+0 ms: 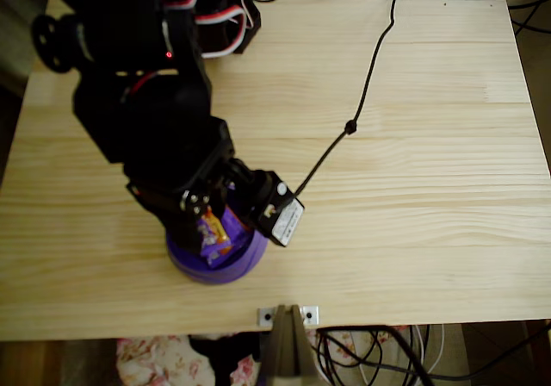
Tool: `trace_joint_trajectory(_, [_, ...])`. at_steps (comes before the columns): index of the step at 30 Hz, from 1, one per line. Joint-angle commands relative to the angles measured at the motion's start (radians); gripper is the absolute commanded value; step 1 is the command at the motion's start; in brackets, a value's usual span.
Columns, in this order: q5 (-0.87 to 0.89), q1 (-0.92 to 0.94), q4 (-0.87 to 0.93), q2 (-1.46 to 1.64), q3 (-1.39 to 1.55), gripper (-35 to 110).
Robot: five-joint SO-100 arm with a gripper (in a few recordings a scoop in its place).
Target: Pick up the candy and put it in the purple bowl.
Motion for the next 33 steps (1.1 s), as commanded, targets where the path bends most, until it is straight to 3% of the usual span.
trace_joint_trajectory(1, [0.005,-0.002,0.021,0.107,-0.023,0])
trace_joint_trajectory(7, [-0.040,-0.095,-0.032,0.359,0.018,0])
trace_joint_trajectory(14, [-0.104,-0.161,-0.137,0.601,0.374,0])
trace_joint_trajectory(20, [-0.293,-0.086,-0.282,0.859,0.742,0])
trace_joint_trajectory(28, [-0.399,0.023,-0.301,1.069,1.029,0])
trace_joint_trajectory(31, [-0.483,0.052,-0.295,1.333,1.206,0])
trace_joint_trajectory(33, [-0.500,0.063,-0.175,1.618,1.324,0])
